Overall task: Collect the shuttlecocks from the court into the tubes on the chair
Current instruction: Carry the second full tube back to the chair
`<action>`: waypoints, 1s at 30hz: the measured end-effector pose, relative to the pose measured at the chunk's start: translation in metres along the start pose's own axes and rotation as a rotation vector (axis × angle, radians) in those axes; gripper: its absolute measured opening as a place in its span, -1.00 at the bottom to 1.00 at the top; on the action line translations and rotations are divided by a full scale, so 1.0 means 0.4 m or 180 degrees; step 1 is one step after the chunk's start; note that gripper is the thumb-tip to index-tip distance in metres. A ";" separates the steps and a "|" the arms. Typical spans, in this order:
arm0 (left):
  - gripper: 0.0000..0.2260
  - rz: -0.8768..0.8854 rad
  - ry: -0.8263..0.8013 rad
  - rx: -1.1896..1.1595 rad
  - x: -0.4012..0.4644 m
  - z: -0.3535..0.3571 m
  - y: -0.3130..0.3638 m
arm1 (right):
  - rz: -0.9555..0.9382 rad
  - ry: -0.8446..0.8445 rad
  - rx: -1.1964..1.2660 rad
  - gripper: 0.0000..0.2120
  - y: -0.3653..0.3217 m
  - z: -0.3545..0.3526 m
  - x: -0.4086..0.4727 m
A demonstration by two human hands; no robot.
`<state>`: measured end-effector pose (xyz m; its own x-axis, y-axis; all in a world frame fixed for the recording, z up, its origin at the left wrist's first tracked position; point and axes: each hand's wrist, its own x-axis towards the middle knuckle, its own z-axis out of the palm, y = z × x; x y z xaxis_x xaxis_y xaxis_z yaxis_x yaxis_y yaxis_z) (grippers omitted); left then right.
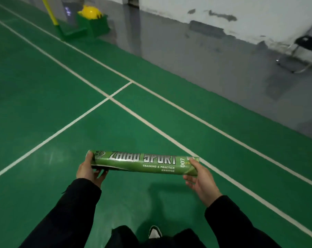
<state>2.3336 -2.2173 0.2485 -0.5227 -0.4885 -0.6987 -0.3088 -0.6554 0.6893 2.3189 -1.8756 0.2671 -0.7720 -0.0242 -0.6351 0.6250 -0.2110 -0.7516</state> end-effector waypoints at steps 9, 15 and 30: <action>-0.69 -0.0297 -0.0964 0.1106 0.178 0.632 -0.038 | -0.0181 0.1250 0.1033 -0.75 -0.194 -0.229 0.234; -0.71 -0.0572 -0.1093 0.1286 0.341 1.024 -0.030 | -0.0153 0.1916 0.1468 -0.67 -0.394 -0.313 0.441; -0.71 -0.0904 -0.1755 0.1827 0.536 2.186 -0.157 | -0.0596 0.2539 0.1918 -0.64 -0.942 -0.696 1.024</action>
<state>1.5461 -1.7769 0.2230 -0.6313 0.0993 -0.7691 -0.7648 -0.2438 0.5963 1.7993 -1.5341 0.2406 -0.4114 0.6723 -0.6154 0.1695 -0.6070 -0.7764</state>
